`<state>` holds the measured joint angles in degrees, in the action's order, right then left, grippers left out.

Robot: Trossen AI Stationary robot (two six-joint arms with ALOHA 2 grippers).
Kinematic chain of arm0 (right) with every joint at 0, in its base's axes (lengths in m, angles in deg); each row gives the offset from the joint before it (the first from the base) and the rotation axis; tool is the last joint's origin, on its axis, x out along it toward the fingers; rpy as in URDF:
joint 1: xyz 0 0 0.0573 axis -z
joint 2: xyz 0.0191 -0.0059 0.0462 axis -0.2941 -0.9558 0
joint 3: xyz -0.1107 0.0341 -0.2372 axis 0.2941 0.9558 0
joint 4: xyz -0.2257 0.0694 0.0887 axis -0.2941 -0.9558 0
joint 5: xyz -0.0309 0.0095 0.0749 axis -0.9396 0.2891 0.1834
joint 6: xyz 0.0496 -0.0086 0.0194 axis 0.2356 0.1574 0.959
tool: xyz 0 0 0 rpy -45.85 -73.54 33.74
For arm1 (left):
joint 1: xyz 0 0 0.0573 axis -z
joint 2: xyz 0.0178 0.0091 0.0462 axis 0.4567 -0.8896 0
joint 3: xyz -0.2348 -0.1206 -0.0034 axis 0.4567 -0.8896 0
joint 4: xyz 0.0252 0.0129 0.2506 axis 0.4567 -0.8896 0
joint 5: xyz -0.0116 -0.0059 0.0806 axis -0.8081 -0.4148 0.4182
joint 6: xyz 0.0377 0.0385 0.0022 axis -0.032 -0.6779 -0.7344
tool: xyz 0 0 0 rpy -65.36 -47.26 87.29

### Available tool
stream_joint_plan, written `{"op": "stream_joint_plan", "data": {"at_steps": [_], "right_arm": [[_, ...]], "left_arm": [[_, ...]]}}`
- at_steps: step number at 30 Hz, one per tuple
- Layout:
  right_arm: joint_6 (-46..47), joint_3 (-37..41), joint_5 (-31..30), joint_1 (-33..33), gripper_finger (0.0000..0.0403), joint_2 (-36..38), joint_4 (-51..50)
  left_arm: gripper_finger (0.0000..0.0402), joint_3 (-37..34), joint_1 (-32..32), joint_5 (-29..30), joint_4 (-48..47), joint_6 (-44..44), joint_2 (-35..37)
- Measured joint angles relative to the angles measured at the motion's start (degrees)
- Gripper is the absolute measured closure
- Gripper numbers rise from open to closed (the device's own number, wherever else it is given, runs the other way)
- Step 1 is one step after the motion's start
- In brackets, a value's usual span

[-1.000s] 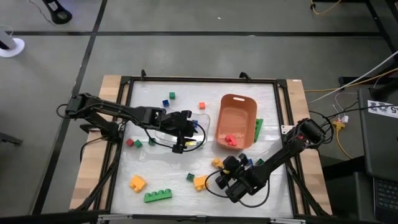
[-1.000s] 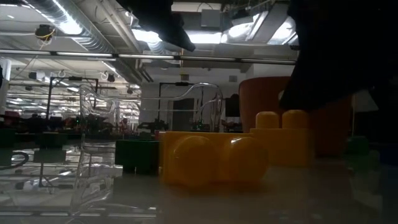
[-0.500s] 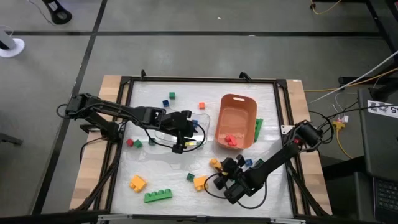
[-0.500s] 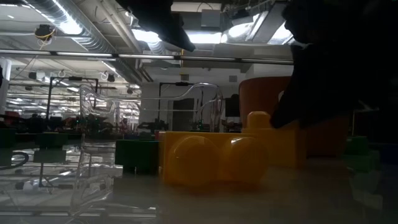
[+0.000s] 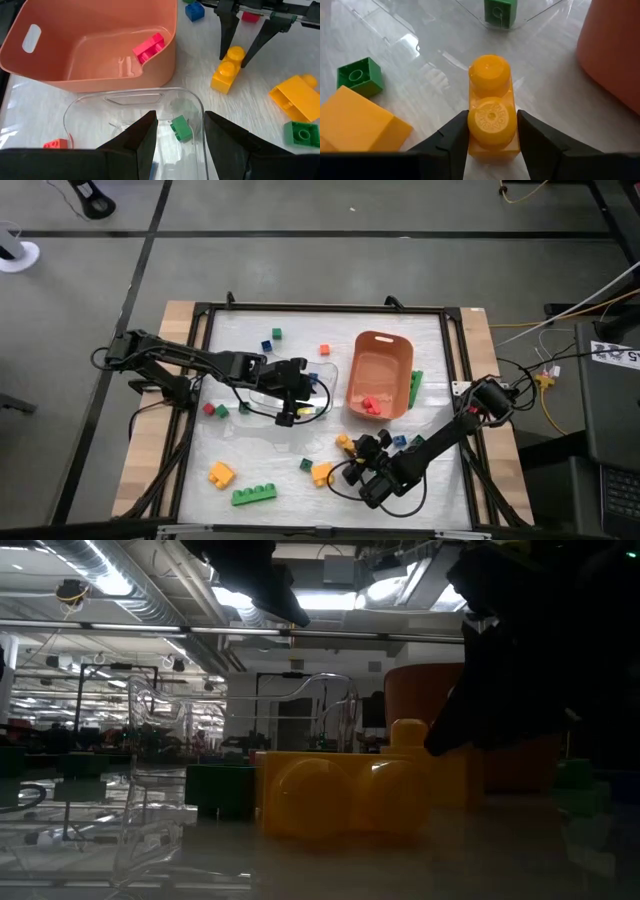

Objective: Sort blocks by size
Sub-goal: Put the big yellow game piece into the orange bin

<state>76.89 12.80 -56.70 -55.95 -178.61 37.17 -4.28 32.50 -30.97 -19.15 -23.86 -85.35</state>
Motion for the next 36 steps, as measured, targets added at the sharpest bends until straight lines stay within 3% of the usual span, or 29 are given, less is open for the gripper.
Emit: {"op": "stream_joint_plan", "data": {"at_steps": [9,16,24,30,36], "right_arm": [[-1.72,0.04,1.31,0.02,0.0245,-0.02,0.13],[-1.72,0.09,0.59,0.02,0.0273,-0.09,0.54],[-4.53,-2.21,2.74,-0.02,0.0269,1.22,-0.74],[-8.39,-7.54,2.89,-0.04,0.0271,4.08,-7.69],[-14.70,-16.16,0.42,-0.02,0.0269,7.65,-21.10]], "left_arm": [[0.0249,0.00,0.00,-0.02,-0.42,0.01,0.00],[0.0249,0.00,0.03,0.00,-1.29,0.04,0.00],[0.0249,0.00,1.14,0.01,-3.44,0.08,3.04],[0.0249,0.00,3.41,0.02,-9.74,3.83,8.76],[0.0249,0.02,6.74,-0.02,-19.23,9.85,14.15]]}}
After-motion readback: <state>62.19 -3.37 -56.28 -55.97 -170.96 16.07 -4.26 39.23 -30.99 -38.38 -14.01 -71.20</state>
